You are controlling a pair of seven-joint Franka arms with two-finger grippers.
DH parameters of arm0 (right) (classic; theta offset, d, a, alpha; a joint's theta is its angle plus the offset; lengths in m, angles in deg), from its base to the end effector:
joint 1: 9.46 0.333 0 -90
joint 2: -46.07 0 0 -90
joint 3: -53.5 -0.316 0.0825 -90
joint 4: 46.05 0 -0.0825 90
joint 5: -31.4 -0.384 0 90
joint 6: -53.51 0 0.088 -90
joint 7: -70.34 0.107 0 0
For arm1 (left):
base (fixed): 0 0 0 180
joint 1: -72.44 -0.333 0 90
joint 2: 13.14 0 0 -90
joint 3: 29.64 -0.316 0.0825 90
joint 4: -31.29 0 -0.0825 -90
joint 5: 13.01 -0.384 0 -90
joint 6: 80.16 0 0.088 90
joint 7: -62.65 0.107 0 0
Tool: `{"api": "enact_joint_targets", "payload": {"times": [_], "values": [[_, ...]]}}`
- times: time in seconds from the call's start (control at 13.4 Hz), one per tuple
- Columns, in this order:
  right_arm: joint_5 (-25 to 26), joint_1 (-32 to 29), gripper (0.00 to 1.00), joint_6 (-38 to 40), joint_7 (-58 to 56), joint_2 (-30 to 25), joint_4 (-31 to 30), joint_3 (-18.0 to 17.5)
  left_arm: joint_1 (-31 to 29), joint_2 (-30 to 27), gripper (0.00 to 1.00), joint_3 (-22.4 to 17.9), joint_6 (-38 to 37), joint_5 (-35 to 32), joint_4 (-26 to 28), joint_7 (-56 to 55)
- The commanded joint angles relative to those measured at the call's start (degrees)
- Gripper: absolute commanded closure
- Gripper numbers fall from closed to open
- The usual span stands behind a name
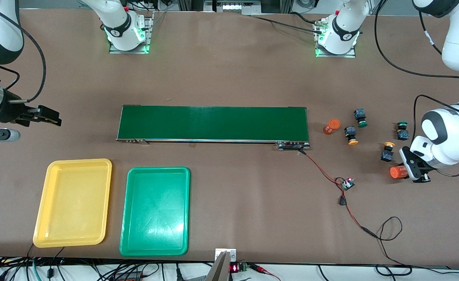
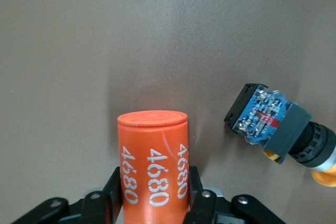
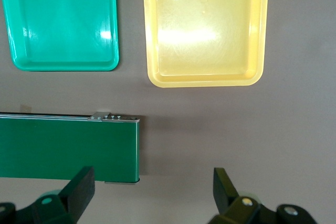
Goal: Sort buttons by color to trays
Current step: 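Lift the orange cylinder with the left gripper and carry it to the belt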
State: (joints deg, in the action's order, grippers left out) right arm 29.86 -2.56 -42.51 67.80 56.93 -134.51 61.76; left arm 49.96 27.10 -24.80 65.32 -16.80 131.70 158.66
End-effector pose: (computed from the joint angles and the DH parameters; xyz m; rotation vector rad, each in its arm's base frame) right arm 0.6142 -0.0049 0.5362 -3.1388 -0.0295 0.0873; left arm 0.6386 0.2074 0.1785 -2.3531 1.9788 -0.0915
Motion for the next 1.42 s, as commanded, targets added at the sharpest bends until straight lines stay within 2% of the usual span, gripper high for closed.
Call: {"api": "enact_joint_targets", "payload": {"times": [0.0, 0.15, 0.37, 0.52, 0.75, 0.82, 0.97, 1.19, 1.34], "values": [[-0.66, -0.13, 0.00, 0.13, 0.16, 0.04, 0.57, -0.17, -0.54, -1.30, 0.80, 0.78, -0.11, -0.79, 0.50, 2.07], [-0.66, -0.13, 0.00, 0.13, 0.25, 0.04, 0.57, -0.17, -0.37, -3.13, 0.80, 2.00, -2.82, -0.79, 0.06, 1.46], [-0.66, -0.13, 0.00, 0.22, 0.16, 0.04, 0.48, -0.17, -0.19, -8.31, 0.80, 6.65, -9.83, -0.96, -0.12, 1.63], [-0.57, 0.13, 0.00, 0.66, 0.16, 0.04, 0.39, -0.17, -0.19, -11.39, 0.80, 11.48, -19.05, -0.79, -0.29, 0.85], [0.31, 0.74, 0.00, 0.31, 0.16, -0.05, 0.48, -0.26, 0.16, -15.01, 0.81, 20.26, -27.69, -1.14, -0.21, -8.97], [0.31, 0.75, 0.00, 0.22, 0.25, 0.04, 0.48, -0.26, 2.16, -15.53, 0.81, 22.47, -29.45, -2.44, -0.12, -11.00], [0.22, 0.57, 0.00, -0.04, 0.68, 0.04, 0.39, -0.26, 6.99, -15.63, 0.84, 23.63, -31.83, -4.48, 0.32, -15.30], [0.31, 0.57, 0.00, -0.39, 2.61, 0.13, 0.39, -0.26, 17.44, -15.10, 0.85, 24.25, -32.02, -5.26, 0.50, -28.91], [0.22, 0.57, 0.00, -0.40, 2.71, 0.13, 0.22, -0.26, 21.77, -13.17, 0.85, 24.33, -32.02, -8.68, 0.67, -32.02]]}}
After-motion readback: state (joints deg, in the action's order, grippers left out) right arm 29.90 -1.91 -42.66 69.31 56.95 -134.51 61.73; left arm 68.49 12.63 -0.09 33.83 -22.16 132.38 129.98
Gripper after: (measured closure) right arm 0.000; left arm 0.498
